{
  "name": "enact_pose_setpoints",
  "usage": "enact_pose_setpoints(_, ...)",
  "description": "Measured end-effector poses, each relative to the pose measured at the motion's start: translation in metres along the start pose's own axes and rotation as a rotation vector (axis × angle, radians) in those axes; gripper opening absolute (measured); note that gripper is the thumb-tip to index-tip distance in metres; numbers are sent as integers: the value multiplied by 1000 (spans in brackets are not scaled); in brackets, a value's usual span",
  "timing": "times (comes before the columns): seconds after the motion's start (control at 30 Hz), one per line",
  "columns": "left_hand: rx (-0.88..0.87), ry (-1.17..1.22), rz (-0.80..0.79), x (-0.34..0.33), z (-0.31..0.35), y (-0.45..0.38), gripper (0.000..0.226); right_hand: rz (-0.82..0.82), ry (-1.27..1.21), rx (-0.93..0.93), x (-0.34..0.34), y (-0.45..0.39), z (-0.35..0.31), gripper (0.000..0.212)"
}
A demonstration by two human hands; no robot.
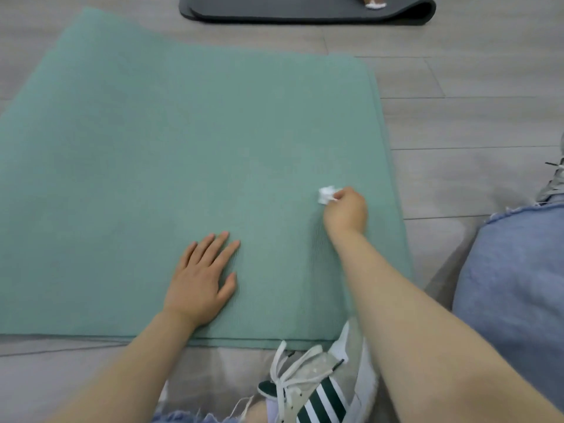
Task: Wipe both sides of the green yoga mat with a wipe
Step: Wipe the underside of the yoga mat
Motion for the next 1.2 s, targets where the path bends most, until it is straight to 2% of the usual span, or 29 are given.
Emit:
enact_pose_setpoints(0.13, 32, -37, 6, -5, -1, -7, 68, -336, -104, 497, -67, 62, -103, 12)
enact_pose_setpoints(0.2, 75, -54, 13, -5, -1, -15, 68, -486, -52, 668, -75, 67, -112, 11)
enact_pose_setpoints(0.27, 94, -59, 11, -4, -1, -21, 67, -396, 5, 583, -56, 25, -84, 8)
enact_pose_setpoints(0.37, 93, -36, 10, -3, 0, -19, 64, -91, 104, 252, 13, -53, 5, 13)
enact_pose_setpoints(0.43, 93, -14, 26, 0, 0, -18, 62, 61, 161, 67, 57, -76, 54, 18)
enact_pose_setpoints(0.5, 100, 7, 41, 3, -2, -21, 61, 151, 173, -54, 59, -80, 60, 23)
enact_pose_setpoints(0.57, 95, 23, 45, 2, -1, -21, 61, 142, 148, -78, 29, -69, 28, 24)
enact_pose_setpoints(0.63, 93, 37, 54, 3, -2, -20, 60, 64, 67, 55, -19, -49, -30, 23)
enact_pose_setpoints(0.73, 93, 64, 81, 4, -4, -21, 60, -166, -51, 393, -86, 0, -119, 21)
enact_pose_setpoints(0.8, 99, 69, 90, 4, -5, -21, 60, -321, 10, 618, -102, 21, -146, 22)
enact_pose_setpoints(0.83, 102, 68, 92, 4, -5, -22, 60, -340, 56, 669, -98, 15, -144, 23)
enact_pose_setpoints(0.9, 113, 74, 87, 4, -3, -22, 59, -219, 127, 568, -71, -24, -110, 23)
enact_pose_setpoints(1.0, 116, 81, 87, 5, -3, -22, 58, 10, 202, 246, -1, -88, -15, 20)
enact_pose_setpoints(1.07, 105, 71, 87, 5, -4, -22, 58, 119, 180, 43, 36, -101, 28, 23)
enact_pose_setpoints(1.13, 103, 68, 90, 5, -3, -24, 58, 150, 154, -69, 35, -90, 30, 25)
enact_pose_setpoints(1.2, 102, 64, 90, 5, -3, -23, 57, 78, 116, -10, 4, -57, -5, 23)
Point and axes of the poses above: each hand's wrist, its own y-axis away from the middle knuckle, its own x-axis out of the back of the hand, z = x × y, the point moved 6 cm from there along -y, towards the middle knuckle, and after that the axes turned 8 degrees about z, right-handed, at the moved point
